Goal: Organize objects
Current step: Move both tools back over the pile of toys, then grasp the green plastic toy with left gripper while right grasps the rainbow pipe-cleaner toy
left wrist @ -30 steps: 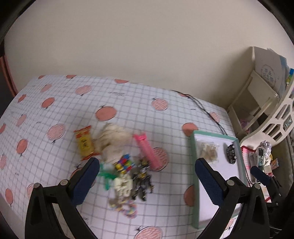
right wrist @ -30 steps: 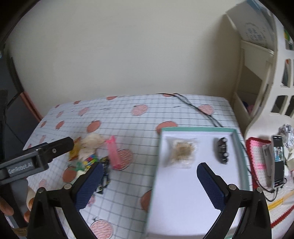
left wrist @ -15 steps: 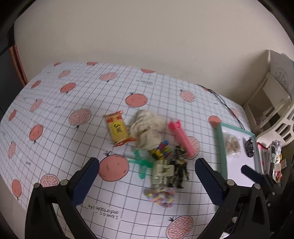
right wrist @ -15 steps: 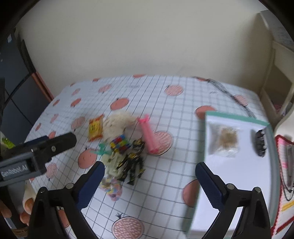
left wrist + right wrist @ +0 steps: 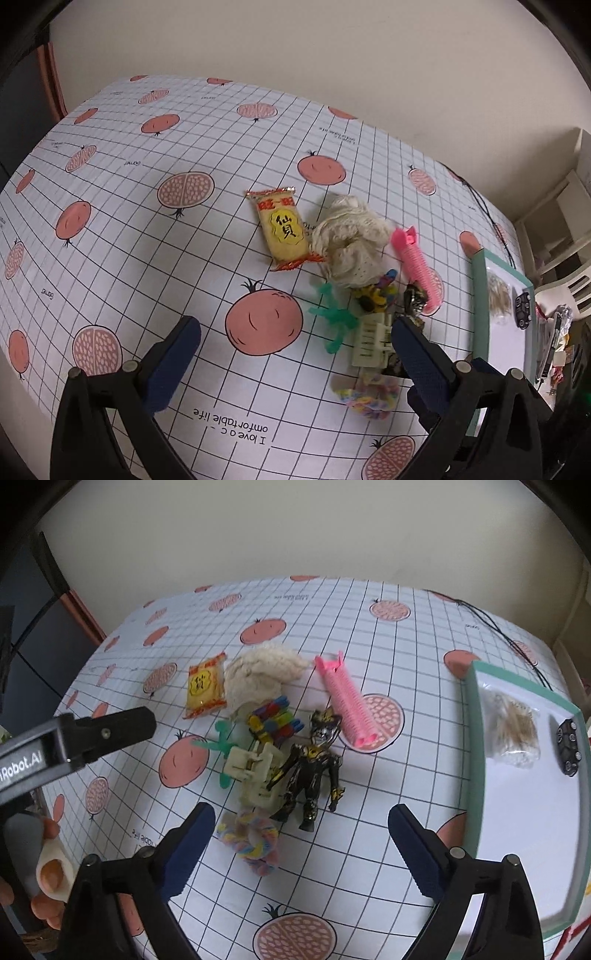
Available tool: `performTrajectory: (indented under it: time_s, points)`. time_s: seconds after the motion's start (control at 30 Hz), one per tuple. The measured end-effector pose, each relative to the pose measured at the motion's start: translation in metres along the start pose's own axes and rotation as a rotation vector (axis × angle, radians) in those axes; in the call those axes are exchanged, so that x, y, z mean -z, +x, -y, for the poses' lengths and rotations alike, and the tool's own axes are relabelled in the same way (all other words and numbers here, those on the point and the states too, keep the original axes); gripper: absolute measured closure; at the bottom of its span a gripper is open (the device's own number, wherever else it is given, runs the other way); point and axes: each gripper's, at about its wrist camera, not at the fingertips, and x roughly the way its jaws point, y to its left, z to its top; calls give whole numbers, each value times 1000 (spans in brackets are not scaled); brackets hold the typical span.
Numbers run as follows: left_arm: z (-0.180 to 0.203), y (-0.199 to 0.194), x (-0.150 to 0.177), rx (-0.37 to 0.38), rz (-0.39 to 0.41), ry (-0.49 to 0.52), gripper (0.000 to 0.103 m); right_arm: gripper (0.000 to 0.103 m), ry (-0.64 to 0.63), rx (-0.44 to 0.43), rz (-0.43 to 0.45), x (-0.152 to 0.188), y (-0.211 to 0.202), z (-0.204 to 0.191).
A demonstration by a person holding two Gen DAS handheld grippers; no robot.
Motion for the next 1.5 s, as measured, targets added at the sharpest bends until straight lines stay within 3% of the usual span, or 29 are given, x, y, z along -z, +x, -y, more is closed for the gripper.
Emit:
performTrajectory:
  time_s: [0.27, 0.57, 0.7, 0.9, 1.2, 1.5]
  points:
    - [3, 23, 5, -16, -34, 13, 7, 13, 6, 0, -75, 7, 21, -3]
    - [4, 42, 3, -10, -42, 2, 18, 20, -8, 3, -117, 10, 34, -6]
    - [7, 50, 2, -11, -53, 4, 28, 22, -7, -2, -136, 12, 40, -8]
    - [13, 61, -1, -17, -56, 25, 31, 25, -14, -7, -148, 14, 45, -12]
    - [20, 72, -2, -16, -64, 46, 43, 38, 7, -41, -157, 13, 49, -9]
    - [27, 77, 0, 5, -78, 57, 52, 63, 22, -119, -178, 13, 48, -9]
